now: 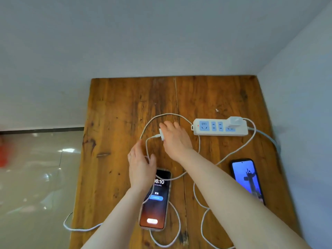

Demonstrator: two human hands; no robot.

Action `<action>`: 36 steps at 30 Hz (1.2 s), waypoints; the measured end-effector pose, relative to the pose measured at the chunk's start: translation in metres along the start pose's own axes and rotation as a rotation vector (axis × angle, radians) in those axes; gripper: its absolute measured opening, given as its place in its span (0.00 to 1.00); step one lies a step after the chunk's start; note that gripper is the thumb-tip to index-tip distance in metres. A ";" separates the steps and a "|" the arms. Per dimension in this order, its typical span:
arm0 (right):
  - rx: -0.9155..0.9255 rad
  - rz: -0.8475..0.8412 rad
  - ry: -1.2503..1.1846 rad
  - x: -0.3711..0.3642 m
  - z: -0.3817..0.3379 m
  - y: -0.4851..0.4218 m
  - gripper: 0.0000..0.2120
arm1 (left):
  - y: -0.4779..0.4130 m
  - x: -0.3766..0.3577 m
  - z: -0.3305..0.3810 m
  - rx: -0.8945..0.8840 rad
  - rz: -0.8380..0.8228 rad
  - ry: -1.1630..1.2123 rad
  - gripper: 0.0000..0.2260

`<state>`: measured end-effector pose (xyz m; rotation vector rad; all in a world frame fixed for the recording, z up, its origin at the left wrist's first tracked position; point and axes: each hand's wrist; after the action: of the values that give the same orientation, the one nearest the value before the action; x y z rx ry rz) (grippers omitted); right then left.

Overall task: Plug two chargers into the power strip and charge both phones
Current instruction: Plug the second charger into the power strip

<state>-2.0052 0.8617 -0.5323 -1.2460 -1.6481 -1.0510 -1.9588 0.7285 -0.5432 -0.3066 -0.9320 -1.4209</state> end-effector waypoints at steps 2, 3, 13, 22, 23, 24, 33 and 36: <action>0.074 -0.023 0.118 -0.005 0.001 -0.012 0.27 | -0.006 -0.001 -0.002 0.013 -0.026 0.048 0.25; 0.110 -0.030 0.148 -0.006 0.001 -0.015 0.25 | -0.007 -0.001 -0.002 0.023 -0.034 0.063 0.25; -0.163 0.049 -0.178 0.028 0.024 0.010 0.22 | 0.001 -0.004 0.024 0.071 -0.152 0.146 0.25; -0.404 0.161 -0.443 0.092 0.079 0.044 0.21 | 0.010 -0.023 0.063 -0.113 -0.265 -0.004 0.18; -0.417 0.182 -0.453 0.097 0.085 0.044 0.21 | 0.009 -0.027 0.069 -0.156 -0.288 -0.031 0.18; -0.429 0.201 -0.457 0.103 0.091 0.043 0.22 | 0.008 -0.031 0.075 -0.209 -0.309 -0.056 0.18; -0.613 0.170 -0.448 0.110 0.114 0.024 0.18 | -0.010 -0.061 0.095 -0.500 -0.429 -0.453 0.28; -0.647 0.116 -0.477 0.103 0.115 0.019 0.18 | -0.014 -0.060 0.093 -0.554 -0.417 -0.533 0.29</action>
<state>-2.0192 1.0048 -0.4723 -2.1219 -1.5891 -1.3418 -1.9988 0.8318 -0.5322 -0.9860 -1.0473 -2.0316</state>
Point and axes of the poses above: each hand's wrist, its own y-axis away from the middle knuckle, its own x-axis out of the back of the hand, z = x × y, and after that the axes turned 9 degrees about x, right-handed
